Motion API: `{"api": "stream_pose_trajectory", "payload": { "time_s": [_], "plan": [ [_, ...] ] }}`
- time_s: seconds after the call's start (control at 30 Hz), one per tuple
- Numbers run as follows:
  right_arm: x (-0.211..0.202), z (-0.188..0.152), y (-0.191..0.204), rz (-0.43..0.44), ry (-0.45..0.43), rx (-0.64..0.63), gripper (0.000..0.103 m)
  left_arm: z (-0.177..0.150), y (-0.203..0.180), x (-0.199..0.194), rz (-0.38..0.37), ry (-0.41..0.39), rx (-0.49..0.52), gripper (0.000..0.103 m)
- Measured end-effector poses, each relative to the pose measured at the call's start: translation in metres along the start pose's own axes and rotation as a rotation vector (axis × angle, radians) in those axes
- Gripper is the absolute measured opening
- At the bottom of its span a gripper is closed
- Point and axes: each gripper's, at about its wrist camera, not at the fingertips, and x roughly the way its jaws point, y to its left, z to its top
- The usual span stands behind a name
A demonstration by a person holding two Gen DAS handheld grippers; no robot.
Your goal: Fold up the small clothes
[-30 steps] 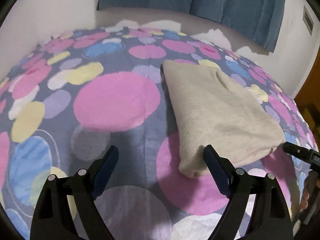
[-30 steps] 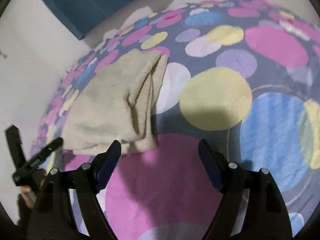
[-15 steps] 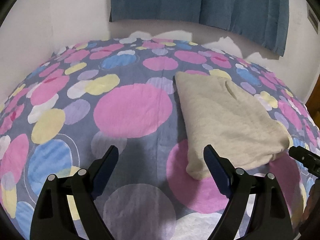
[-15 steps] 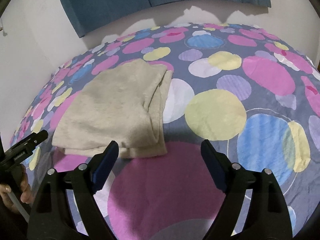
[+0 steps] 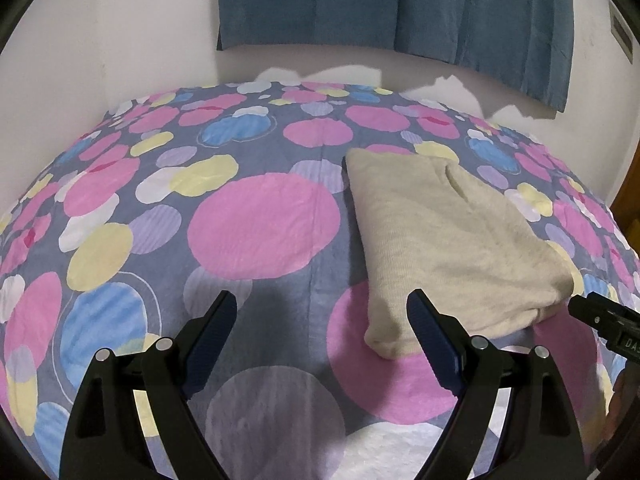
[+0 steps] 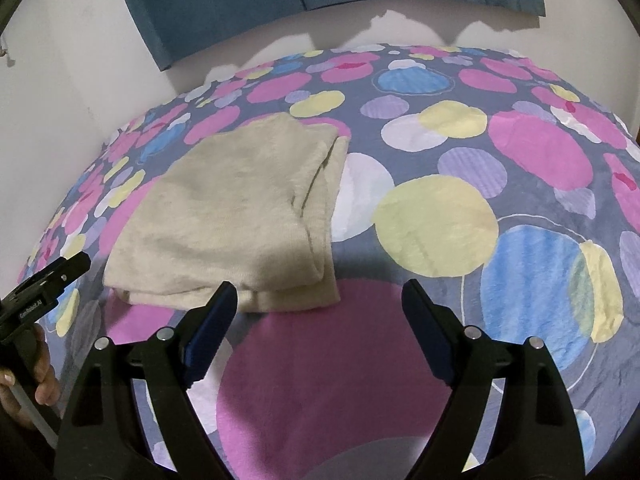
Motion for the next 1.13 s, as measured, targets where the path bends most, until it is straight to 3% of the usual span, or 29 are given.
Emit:
{"api": "stream_pose_trajectory", "payload": {
  "time_s": [0.67, 0.9, 1.13],
  "plan": [
    [0.001, -0.001, 0.006, 0.015, 0.010, -0.019, 0.084, 0.000, -0.004, -0.007, 0.006, -0.008, -0.001, 0.087],
    [0.001, -0.002, 0.007, 0.020, 0.008, -0.021, 0.084, 0.004, -0.001, -0.019, 0.000, -0.107, 0.010, 0.088],
    [-0.004, 0.000, 0.007, 0.028, -0.010, -0.011, 0.084, 0.001, 0.004, -0.014, 0.040, -0.046, 0.001, 0.088]
  ]
}}
